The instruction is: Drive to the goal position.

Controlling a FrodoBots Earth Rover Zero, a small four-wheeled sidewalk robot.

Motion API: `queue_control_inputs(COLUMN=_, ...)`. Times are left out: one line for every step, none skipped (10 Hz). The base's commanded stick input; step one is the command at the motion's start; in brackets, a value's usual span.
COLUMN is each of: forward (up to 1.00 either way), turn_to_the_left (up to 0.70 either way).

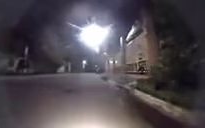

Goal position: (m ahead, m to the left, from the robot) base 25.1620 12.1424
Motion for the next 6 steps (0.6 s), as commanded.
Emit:
queue_control_inputs(forward=0.70, turn_to_the_left=0.00)
queue_control_inputs(forward=0.70, turn_to_the_left=0.00)
queue_control_inputs(forward=0.70, turn_to_the_left=0.00)
queue_control_inputs(forward=0.70, turn_to_the_left=0.00)
queue_control_inputs(forward=0.70, turn_to_the_left=0.00)
queue_control_inputs(forward=0.70, turn_to_the_left=0.00)
